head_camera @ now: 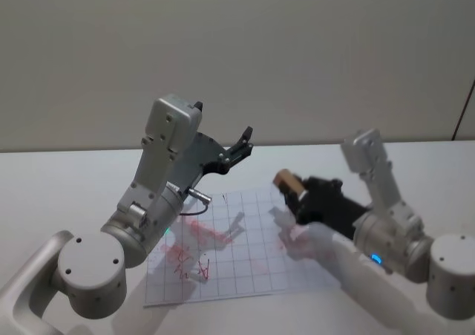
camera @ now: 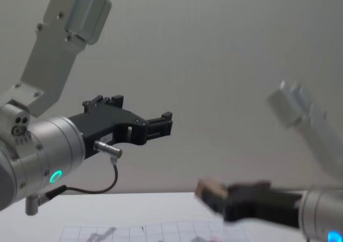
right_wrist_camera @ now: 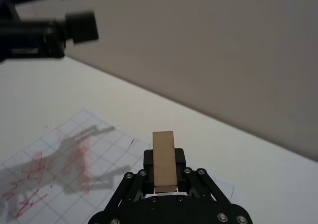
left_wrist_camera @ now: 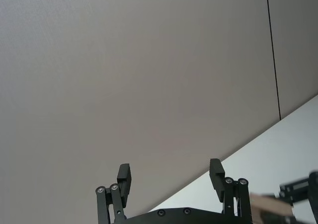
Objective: Use the one hand to pick up the stamp and affix it onto the A4 paper.
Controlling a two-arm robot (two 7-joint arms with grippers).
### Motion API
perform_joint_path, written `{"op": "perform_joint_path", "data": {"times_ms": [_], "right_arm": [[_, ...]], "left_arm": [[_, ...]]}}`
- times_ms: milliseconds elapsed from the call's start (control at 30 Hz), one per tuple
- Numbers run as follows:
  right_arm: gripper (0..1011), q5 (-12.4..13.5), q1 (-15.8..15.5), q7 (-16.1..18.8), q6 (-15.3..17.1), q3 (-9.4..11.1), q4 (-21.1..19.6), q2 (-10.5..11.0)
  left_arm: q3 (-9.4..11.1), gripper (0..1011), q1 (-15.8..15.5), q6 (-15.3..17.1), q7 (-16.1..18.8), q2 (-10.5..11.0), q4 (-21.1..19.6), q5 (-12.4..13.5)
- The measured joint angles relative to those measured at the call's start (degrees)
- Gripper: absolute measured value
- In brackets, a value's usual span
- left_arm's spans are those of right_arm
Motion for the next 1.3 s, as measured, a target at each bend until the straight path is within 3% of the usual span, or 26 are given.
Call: {"op": "perform_joint_path", "data": {"times_ms": [400,667,1000,1300], "right_arm": [[225,4.9,-0.8,-5.3,-0.1,3.9,-7.5,3.0],[225,7.3,-5.2,-7.8,3.9,7.2,-13.2,8.1],[225,8.8,-10.2,-7.3,8.6,9.5,-17.5,13.0],[225,8.8,-12.7,-6.0,11.2,10.4,-18.9,15.7]], "left_arm": [[0.0,1001,0.0,0.0,0.0,0.0,0.0,0.0],[0.0,1001,0.0,0.0,0.0,0.0,0.0,0.0],[0.0,1001,0.0,0.0,0.0,0.0,0.0,0.0],[0.0,1001,0.0,0.0,0.0,0.0,0.0,0.0]]}}
